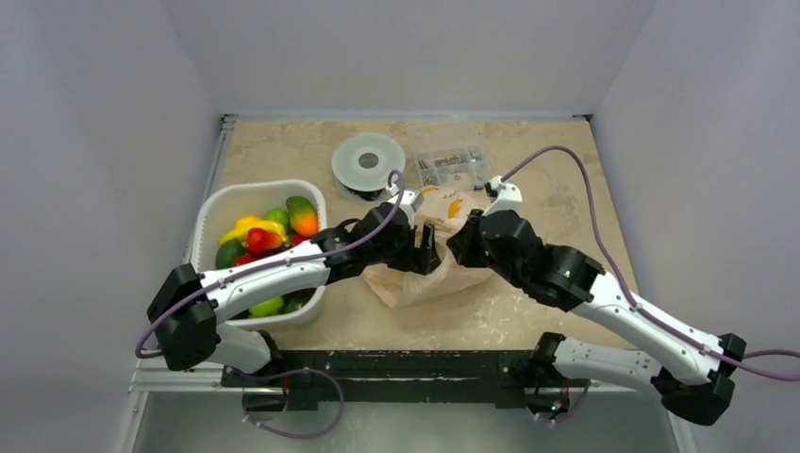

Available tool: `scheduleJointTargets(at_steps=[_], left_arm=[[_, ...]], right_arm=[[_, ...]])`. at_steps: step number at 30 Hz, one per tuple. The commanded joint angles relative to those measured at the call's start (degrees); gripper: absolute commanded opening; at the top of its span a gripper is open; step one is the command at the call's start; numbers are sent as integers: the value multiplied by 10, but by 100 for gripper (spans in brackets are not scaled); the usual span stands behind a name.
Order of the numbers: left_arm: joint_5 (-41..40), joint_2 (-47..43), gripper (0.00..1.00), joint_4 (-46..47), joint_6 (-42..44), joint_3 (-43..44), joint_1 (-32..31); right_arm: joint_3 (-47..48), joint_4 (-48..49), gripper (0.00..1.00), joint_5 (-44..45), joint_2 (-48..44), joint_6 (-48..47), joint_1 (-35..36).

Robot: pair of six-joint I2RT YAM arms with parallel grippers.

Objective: Take the fake fruits out of the plastic bag

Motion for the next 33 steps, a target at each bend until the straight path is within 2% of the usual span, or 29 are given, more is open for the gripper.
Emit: scheduleJointTargets(at_steps=[1,4,6,10,13,20,29,33], left_arm=[[12,-11,76,28,-20,-24,2],[12,3,73,35,-21,-24,3],[39,23,73,47,-22,-19,2],[86,92,80,97,-37,-4,-1],[91,137,73,129,-56,2,-6],[4,170,59,155,-62,7,-19],[-145,225,57,183,-49,36,1],[-172,247,58,192,-39,59,12]], right_arm=[[-17,-39,0,12,-41,21,1],[-67,-80,0,-13,-79,72,1],[-102,-97,0,-30,-101,83,1],[-155,-128,0,-48,-134,93,1],[-174,-126,0,-58,-151,87,1],[-186,-95,0,-78,-142,64,1],[-184,-87,0,-75,-164,58,1],[-178,-84,0,-68,-170,55,1]])
